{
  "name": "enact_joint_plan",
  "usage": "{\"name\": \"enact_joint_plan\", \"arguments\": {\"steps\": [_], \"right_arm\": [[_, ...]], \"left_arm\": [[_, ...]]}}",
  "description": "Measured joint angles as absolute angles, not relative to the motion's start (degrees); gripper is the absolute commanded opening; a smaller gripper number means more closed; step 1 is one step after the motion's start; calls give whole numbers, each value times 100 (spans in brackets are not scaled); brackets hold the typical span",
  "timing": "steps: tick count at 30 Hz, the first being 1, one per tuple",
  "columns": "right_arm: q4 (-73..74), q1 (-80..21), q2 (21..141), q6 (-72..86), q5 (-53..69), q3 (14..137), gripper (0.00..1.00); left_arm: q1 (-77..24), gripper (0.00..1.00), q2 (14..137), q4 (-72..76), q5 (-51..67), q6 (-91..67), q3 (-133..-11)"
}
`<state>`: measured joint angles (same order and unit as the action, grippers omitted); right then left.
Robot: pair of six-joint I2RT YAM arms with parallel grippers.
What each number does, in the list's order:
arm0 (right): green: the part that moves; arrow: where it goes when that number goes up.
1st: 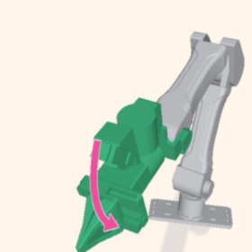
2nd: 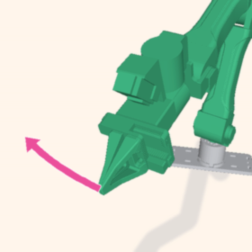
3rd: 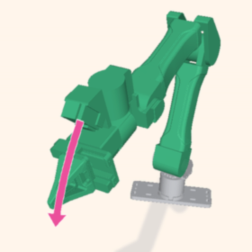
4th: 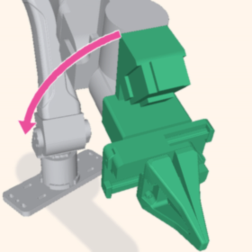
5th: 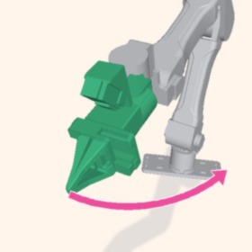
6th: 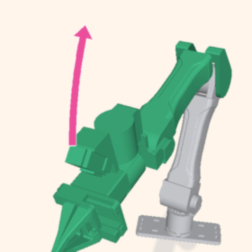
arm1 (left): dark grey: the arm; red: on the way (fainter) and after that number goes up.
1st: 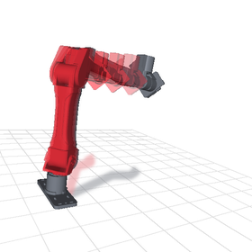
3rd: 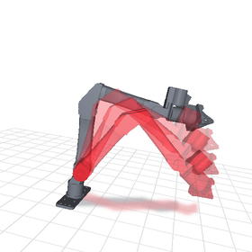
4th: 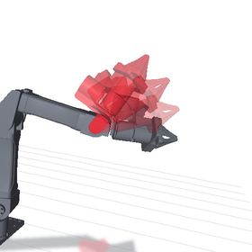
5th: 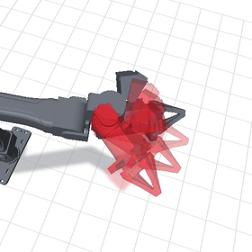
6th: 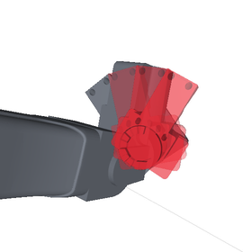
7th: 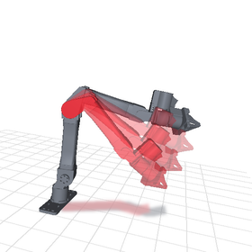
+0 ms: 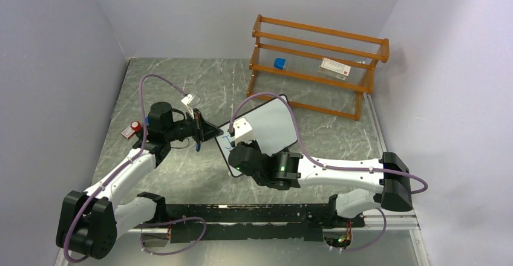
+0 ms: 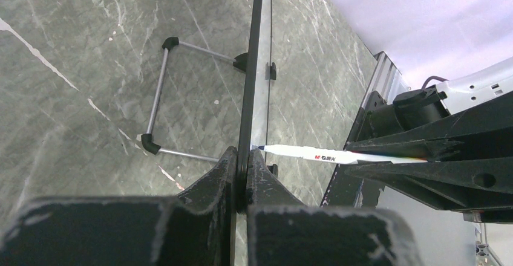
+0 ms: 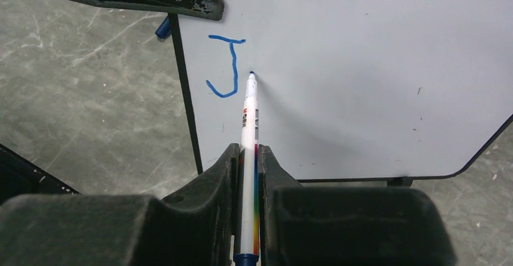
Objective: Write a sentence on the whiteboard
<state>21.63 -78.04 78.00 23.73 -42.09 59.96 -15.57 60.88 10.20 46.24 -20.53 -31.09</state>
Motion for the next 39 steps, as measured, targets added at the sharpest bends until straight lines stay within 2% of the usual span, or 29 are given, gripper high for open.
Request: {"name": "enact_joint_plan", "arguments": {"steps": [27, 39], "right_arm": [[2397, -7806, 7859, 2338, -3907, 5999, 0], [2552, -7806, 7859, 2458, -4128, 5986, 0]], "left_arm": [[-1557, 5, 6099, 1020, 4622, -2051, -3111], [-1557, 5, 6099, 1020, 4622, -2051, -3111]]}}
